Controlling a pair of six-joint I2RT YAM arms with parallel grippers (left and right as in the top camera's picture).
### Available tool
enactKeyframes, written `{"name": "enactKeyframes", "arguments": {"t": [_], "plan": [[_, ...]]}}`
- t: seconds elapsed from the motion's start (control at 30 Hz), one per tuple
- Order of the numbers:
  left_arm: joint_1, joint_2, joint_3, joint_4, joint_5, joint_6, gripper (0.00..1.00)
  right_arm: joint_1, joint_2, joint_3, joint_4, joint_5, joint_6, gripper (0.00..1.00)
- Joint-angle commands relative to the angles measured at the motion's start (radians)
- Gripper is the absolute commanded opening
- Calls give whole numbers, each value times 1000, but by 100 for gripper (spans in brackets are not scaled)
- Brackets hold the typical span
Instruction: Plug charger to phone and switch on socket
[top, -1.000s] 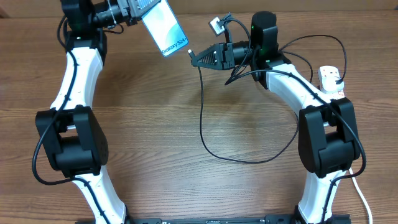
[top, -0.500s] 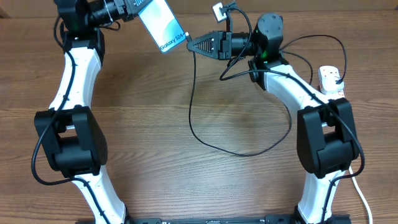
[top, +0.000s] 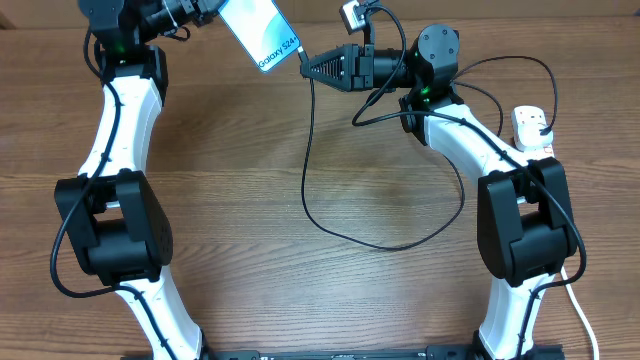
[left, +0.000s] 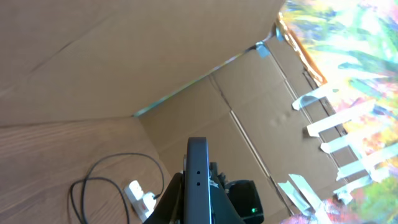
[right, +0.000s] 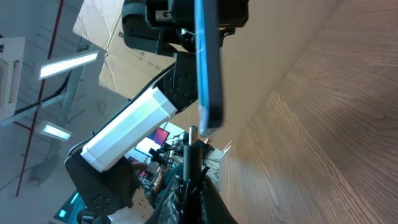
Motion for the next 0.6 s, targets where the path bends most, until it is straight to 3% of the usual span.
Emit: {"name": "enactKeyframes", "arguments": {"t": [0.0, 0.57], "plan": [[9, -14, 13, 58, -40, -86, 4, 2, 6, -7, 12, 7, 16, 4], [-4, -14, 13, 68, -69, -99, 4, 25, 6, -7, 15, -4, 16, 4]]}}
